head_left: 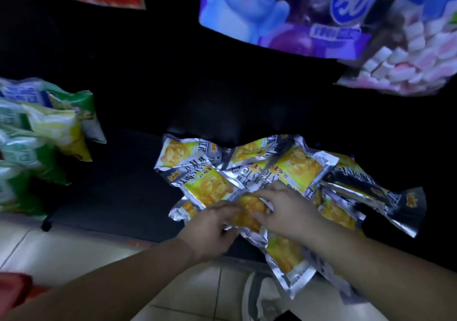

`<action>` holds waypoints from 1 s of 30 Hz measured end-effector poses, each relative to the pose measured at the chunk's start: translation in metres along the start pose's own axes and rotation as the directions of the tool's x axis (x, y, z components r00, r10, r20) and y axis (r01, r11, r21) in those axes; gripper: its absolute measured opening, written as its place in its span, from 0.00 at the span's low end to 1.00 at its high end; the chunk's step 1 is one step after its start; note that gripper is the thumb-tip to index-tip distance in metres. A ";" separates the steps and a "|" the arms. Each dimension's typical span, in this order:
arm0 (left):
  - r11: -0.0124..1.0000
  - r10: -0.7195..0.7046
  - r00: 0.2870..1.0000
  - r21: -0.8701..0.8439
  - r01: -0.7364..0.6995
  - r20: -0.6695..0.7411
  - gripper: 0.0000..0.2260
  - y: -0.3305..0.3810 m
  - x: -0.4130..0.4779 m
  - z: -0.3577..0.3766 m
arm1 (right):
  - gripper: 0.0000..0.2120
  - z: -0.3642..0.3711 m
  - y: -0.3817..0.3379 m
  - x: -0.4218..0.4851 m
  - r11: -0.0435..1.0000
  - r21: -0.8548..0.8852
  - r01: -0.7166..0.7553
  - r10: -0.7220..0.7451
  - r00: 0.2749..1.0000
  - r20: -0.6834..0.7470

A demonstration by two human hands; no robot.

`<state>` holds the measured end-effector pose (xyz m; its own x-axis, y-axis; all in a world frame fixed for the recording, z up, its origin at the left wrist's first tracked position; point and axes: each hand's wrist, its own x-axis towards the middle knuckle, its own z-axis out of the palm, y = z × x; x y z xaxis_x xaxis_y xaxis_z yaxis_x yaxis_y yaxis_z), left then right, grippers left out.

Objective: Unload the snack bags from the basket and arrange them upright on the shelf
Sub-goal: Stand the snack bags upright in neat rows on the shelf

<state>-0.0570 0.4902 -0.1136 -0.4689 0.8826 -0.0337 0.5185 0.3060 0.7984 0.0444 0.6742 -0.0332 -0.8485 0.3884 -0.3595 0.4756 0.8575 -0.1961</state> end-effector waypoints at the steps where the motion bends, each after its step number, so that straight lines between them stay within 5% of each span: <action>1: 0.999 -0.038 0.999 -0.009 0.038 -0.019 0.17 -0.003 -0.001 -0.013 | 0.26 -0.007 -0.013 0.015 0.998 0.052 0.024 -0.026 0.999 0.039; 6: 0.908 -0.412 0.907 -0.118 0.402 -0.085 0.19 -0.045 -0.007 -0.060 | 0.23 0.002 -0.075 0.097 0.958 0.285 0.016 -0.029 0.999 0.040; 11: 0.828 -0.527 0.846 -0.275 0.489 -0.082 0.12 -0.090 0.007 -0.052 | 0.28 0.049 -0.094 0.146 0.897 0.431 -0.096 0.104 0.995 0.006; 15: 0.727 -0.580 0.806 -0.524 0.444 -0.122 0.06 -0.097 0.027 -0.029 | 0.32 0.069 -0.080 0.166 0.963 0.268 -0.033 0.037 0.999 -0.007; 20: 0.655 -0.605 0.766 -0.684 0.322 -0.218 0.14 -0.093 0.034 -0.036 | 0.33 0.069 -0.085 0.174 0.936 0.350 -0.036 0.065 0.995 -0.072; 24: 0.613 -0.601 0.722 -0.777 0.141 -0.343 0.16 -0.085 0.023 -0.078 | 0.26 0.046 -0.111 0.171 0.729 0.685 -0.010 0.068 0.996 -0.057; 27: 0.631 -0.587 0.676 -0.775 0.038 -0.445 0.15 -0.088 0.007 -0.104 | 0.17 0.037 -0.135 0.171 0.562 0.824 0.066 -0.028 0.998 -0.061; 30: 0.630 -0.594 0.650 -0.776 0.011 -0.473 0.21 -0.097 -0.005 -0.115 | 0.19 0.040 -0.149 0.169 0.471 0.878 0.085 -0.121 0.992 -0.030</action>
<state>-0.1870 0.4154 -0.1218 -0.9515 0.2229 -0.2121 -0.2335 -0.0743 0.9695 -0.1608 0.5983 -0.1015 -0.9066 0.2914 -0.3052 0.3562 0.1405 -0.9238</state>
